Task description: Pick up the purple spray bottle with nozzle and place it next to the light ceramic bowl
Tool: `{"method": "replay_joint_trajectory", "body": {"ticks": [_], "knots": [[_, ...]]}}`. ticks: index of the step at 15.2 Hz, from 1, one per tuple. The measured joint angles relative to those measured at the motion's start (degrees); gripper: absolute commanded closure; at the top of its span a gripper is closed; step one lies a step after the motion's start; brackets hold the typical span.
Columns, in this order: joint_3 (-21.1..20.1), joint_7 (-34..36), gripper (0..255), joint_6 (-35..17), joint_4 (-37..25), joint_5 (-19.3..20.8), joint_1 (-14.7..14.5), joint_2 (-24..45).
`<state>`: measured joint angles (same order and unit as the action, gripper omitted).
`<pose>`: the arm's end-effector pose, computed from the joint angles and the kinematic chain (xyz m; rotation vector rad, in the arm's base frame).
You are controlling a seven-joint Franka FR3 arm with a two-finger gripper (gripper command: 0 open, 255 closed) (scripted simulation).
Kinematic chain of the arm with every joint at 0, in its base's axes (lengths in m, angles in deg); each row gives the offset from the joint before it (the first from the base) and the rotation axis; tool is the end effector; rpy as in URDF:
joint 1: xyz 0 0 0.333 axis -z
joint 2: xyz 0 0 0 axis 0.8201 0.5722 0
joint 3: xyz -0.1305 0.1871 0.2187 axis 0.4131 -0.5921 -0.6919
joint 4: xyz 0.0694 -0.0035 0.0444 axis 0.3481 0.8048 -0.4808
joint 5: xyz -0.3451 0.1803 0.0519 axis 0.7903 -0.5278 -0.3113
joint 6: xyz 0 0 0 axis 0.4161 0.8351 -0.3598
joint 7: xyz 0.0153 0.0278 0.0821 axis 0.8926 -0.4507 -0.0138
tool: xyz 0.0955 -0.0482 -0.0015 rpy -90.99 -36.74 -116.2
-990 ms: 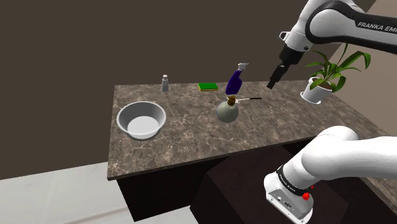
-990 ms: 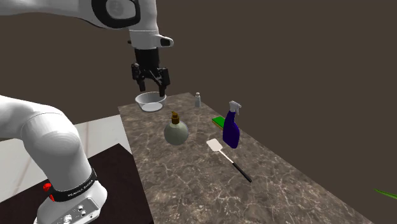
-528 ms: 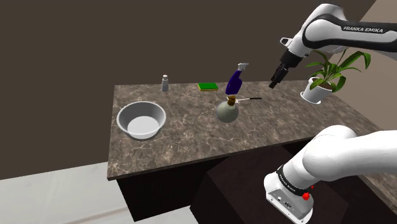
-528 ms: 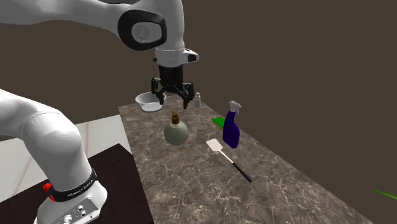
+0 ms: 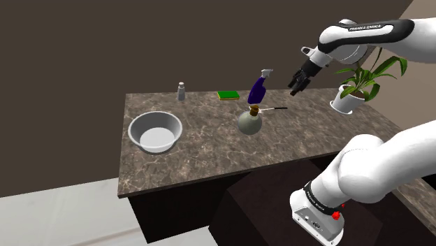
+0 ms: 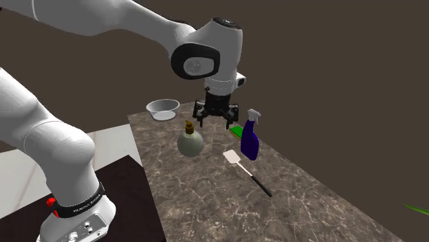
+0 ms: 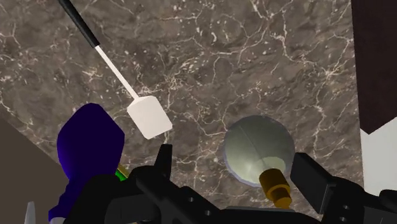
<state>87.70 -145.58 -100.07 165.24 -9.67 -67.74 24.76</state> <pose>0.3802 -0.2621 0.4376 -2.7706 -0.9881 -0.3338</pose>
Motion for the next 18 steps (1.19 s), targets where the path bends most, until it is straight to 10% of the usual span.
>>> {"method": "replay_joint_trajectory", "body": {"ticks": [6, 10, 18], "knots": [[16.1, -31.2, 0, 4.5, -13.3, -25.0, -9.2, 24.8], [10.6, -47.5, 0, 13.7, -25.5, -41.8, 0.7, 42.7], [-1.5, -59.4, 0, 26.1, -49.3, -53.7, 17.9, 61.9]]}}
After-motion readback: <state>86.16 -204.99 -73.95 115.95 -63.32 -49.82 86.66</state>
